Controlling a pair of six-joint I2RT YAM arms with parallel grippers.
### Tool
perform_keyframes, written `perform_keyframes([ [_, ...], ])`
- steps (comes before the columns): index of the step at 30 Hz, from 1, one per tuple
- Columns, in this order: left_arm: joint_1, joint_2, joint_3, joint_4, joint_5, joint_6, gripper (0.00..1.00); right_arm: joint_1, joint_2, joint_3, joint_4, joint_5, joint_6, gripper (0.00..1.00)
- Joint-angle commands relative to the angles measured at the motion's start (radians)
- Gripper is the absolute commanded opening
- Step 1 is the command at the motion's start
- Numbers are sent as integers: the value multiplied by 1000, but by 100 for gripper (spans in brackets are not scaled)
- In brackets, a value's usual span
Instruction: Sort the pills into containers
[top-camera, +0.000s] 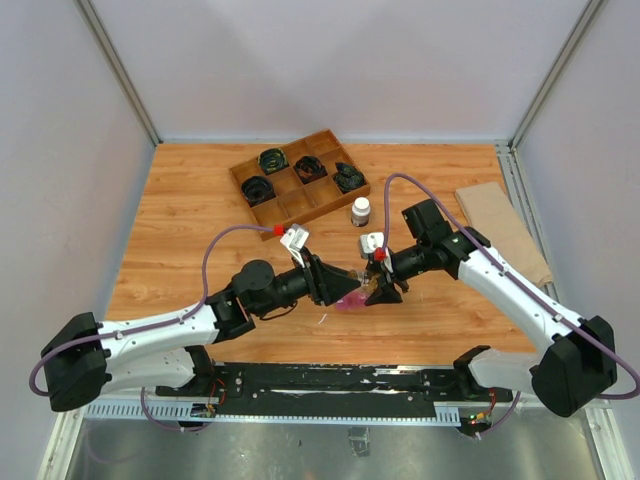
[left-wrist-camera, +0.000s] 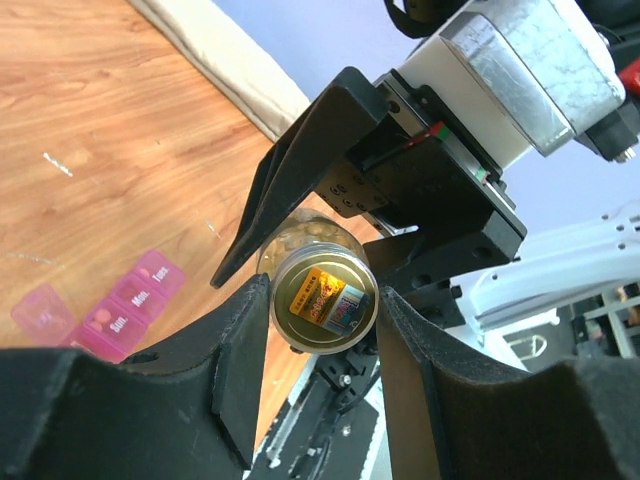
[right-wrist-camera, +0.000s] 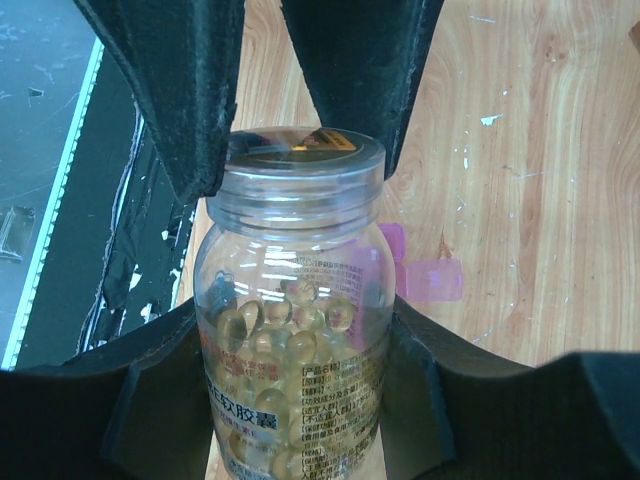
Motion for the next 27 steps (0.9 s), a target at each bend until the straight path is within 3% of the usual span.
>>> perform_keyframes([
  [1,-31,9,40,-45,-118,-147,0,-10,7,21,6,30,-15,1],
  [6,-32,18,43,-44,-119,-139,3,-10,6,21,5,28,-15,1],
  [9,-32,2,36,-41,-122,-113,46,-10,7,18,4,25,-16,1],
  [12,-32,-19,24,-41,-126,-75,66,-9,6,19,5,22,-17,1],
  [20,-32,-172,-43,-86,-60,186,89,-10,-1,23,-31,5,-60,1],
  [23,-32,-256,-61,-128,-1,355,99,-10,0,27,-53,-5,-88,1],
  [27,-33,-313,-131,-61,176,682,99,-9,1,37,-92,-18,-136,1],
])
